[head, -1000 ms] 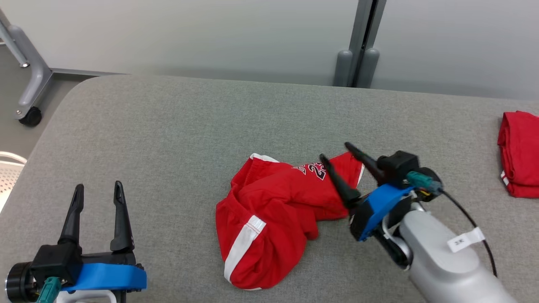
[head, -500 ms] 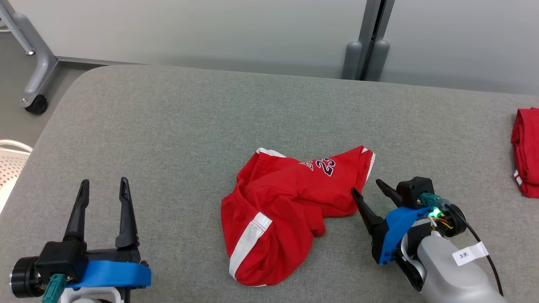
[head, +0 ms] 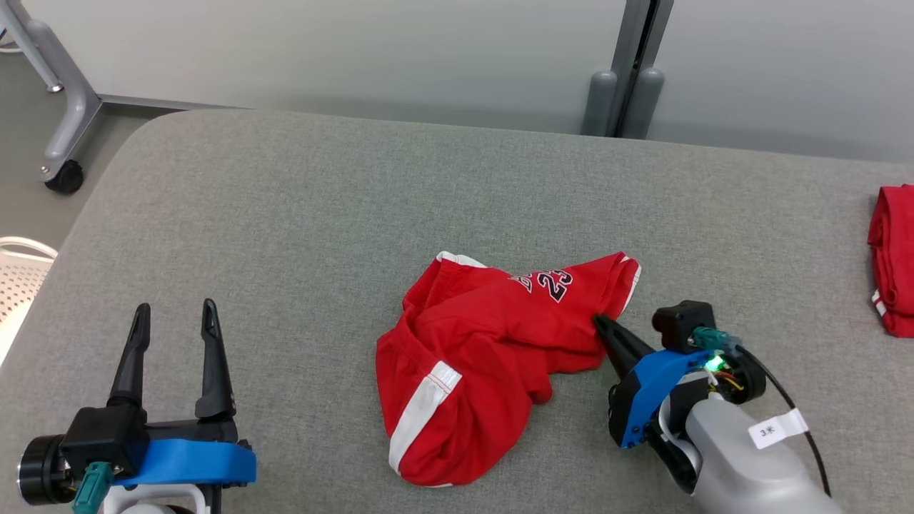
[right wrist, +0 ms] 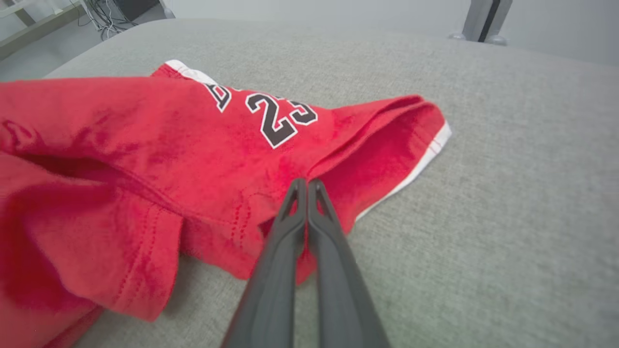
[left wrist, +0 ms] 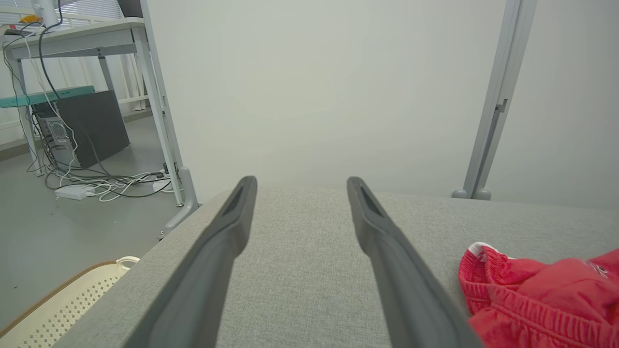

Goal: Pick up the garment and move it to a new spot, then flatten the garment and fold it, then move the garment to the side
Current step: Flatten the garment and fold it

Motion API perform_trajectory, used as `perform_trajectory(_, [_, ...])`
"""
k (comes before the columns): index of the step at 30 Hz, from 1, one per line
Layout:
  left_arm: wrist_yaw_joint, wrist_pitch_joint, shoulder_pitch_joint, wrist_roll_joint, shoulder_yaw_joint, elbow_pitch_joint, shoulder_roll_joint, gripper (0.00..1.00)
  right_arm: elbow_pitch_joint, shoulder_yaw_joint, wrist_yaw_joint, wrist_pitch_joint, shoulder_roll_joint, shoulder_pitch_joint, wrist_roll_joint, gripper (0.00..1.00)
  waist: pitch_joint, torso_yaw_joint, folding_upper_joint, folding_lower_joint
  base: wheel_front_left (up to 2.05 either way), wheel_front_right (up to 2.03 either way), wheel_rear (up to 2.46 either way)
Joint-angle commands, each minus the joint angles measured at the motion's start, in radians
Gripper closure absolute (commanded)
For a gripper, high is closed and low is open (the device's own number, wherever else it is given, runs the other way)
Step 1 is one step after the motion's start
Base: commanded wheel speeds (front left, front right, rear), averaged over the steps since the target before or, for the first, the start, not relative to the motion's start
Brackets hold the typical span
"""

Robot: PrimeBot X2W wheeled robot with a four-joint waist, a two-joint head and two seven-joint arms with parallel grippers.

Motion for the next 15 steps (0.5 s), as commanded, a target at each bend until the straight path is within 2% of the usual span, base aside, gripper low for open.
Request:
perform_trajectory(1, [0.002, -0.004, 0.006, 0.005, 0.006, 0.002, 0.002, 0.0, -0.017, -0.003, 0.0, -0.012, -0.024, -0.002, 0.01, 1.0, -0.012, -0.011, 0.0, -0.0001, 0.0, 0.0, 0.0])
perform_trajectory(5, [0.0, -0.004, 0.022, 0.003, 0.019, 0.001, 0.005, 0.0, -0.107, -0.051, 0.0, -0.02, -0.092, 0.027, 0.032, 1.0, -0.037, -0.03, 0.0, -0.0001, 0.0, 0.0, 0.0])
perform_trajectory(11, [0.003, -0.004, 0.045, 0.007, 0.024, -0.012, 0.001, 0.0, -0.327, -0.226, 0.0, -0.021, -0.225, 0.139, 0.001, 1.0, -0.055, -0.048, 0.0, -0.0001, 0.0, 0.0, 0.0])
perform_trajectory(15, [0.003, -0.004, 0.056, 0.009, 0.03, -0.02, 0.0, 0.0, -0.408, -0.339, 0.0, -0.016, -0.271, 0.227, -0.028, 1.0, -0.05, -0.056, 0.0, -0.0001, 0.0, 0.0, 0.0])
